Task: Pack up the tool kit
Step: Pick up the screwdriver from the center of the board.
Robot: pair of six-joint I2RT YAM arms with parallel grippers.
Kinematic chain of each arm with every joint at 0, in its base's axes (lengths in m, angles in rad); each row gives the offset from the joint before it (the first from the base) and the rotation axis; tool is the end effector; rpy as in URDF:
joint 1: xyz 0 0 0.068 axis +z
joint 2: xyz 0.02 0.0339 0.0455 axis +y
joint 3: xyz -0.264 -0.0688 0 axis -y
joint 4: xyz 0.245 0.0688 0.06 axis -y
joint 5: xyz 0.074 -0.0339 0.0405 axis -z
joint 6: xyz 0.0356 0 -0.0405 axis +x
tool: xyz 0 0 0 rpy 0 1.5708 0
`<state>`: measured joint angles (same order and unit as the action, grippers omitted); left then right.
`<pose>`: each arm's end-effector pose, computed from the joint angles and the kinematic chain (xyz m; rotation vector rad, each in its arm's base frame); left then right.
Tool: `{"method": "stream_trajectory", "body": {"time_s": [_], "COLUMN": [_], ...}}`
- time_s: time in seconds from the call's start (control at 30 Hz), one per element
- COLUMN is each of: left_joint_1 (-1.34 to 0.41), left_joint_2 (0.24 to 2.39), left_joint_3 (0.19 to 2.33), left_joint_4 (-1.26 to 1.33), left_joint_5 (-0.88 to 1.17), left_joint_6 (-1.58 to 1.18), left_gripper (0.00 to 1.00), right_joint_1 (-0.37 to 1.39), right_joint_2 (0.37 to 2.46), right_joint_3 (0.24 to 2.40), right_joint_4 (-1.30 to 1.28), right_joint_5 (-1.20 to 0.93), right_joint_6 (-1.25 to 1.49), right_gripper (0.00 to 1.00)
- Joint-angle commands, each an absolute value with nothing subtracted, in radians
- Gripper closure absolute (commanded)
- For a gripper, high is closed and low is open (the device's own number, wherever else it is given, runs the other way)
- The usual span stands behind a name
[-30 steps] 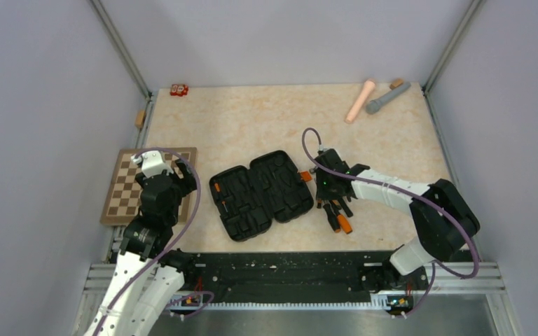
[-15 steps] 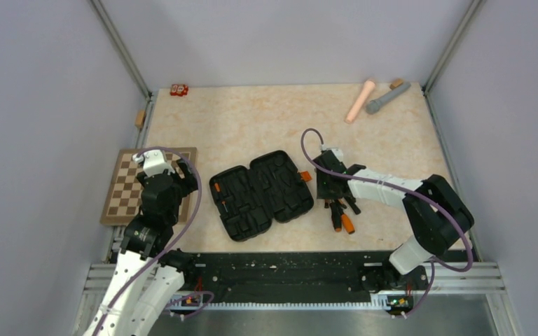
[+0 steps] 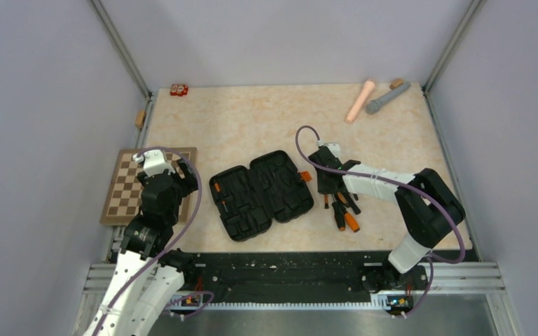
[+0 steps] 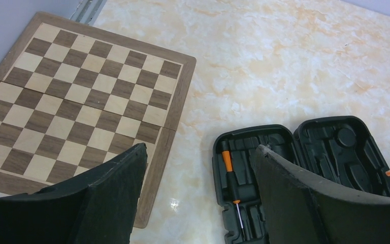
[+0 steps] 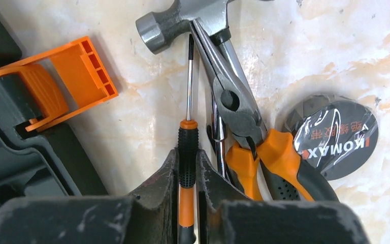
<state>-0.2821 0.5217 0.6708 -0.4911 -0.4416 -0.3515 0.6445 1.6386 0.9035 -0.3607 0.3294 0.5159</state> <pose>0.1238 -0.0201 0.3052 -0.3581 1.8444 -0.0120 0.2540 0.1765 0.1613 -0.0619 2.5702 -0.0162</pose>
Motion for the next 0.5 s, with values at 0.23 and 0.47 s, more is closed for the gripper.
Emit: {"method": "stream_trajectory", "body": {"time_s": [0.23, 0.47], "left_joint_1": [-0.279, -0.278], "left_joint_2": [0.527, 0.572], "left_joint_3": [0.67, 0.718], "left_joint_4": [-0.429, -0.407], "left_joint_5": [-0.332, -0.108], "left_joint_6": [-0.348, -0.38], "left_gripper": [0.18, 0.18], "right_joint_1": [0.644, 0.646], "right_joint_2": [1.421, 1.271], "right_joint_3": [0.925, 0.919], "right_joint_4": [-0.476, -0.423], "right_joint_5": [0.169, 0.071], "right_joint_6": [0.455, 0.421], "right_gripper": [1.0, 1.0]}}
